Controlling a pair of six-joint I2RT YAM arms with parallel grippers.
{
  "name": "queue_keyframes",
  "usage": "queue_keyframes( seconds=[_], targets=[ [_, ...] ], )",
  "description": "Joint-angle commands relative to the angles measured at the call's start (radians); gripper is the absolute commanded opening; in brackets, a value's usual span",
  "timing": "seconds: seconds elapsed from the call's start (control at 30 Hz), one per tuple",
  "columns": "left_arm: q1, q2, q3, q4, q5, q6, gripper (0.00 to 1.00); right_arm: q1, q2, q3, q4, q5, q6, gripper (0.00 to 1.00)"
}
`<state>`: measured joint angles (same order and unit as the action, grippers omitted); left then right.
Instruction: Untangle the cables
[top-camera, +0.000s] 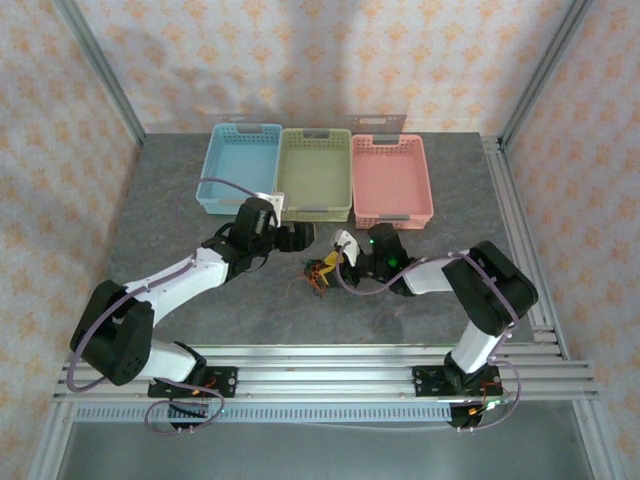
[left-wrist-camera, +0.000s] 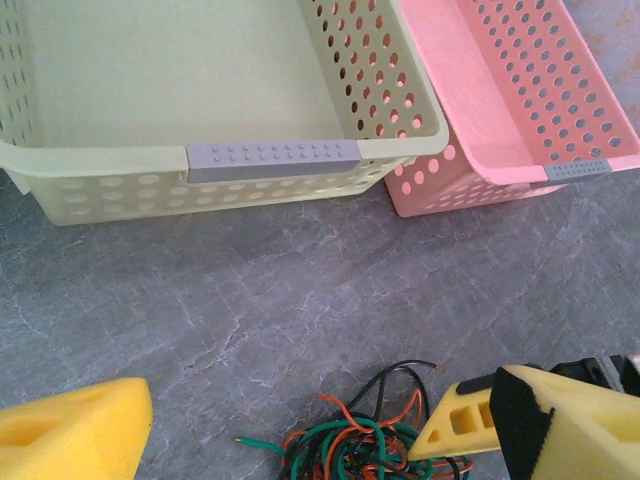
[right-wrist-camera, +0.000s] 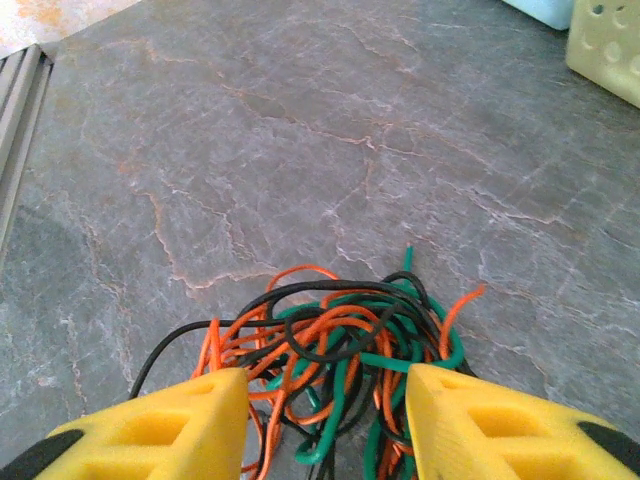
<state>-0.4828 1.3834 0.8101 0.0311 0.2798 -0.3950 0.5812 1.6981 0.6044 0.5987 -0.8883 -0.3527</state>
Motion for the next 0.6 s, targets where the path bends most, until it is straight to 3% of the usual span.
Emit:
queue_keyframes(
  seconds=[0.0,0.13,0.23,0.57],
  targets=[
    [0.001,-0.031,-0.004,0.014,-0.024,-0.005,0.89,0.013,0.020,0.030,0.051,-0.029,-0.009,0.42],
    [0.002,-0.031,-0.003,0.013,-0.027,-0.007,0.89,0.014,0.023,0.031,0.064,-0.028,0.002,0.38],
    [0.001,-0.026,-0.004,0.013,-0.030,-0.008,0.89,0.015,0.015,0.025,0.080,-0.009,0.011,0.25],
    [0.000,-0.031,-0.004,0.010,-0.034,-0.009,0.89,0.045,0.052,0.085,-0.020,0.070,-0.013,0.03]
  ],
)
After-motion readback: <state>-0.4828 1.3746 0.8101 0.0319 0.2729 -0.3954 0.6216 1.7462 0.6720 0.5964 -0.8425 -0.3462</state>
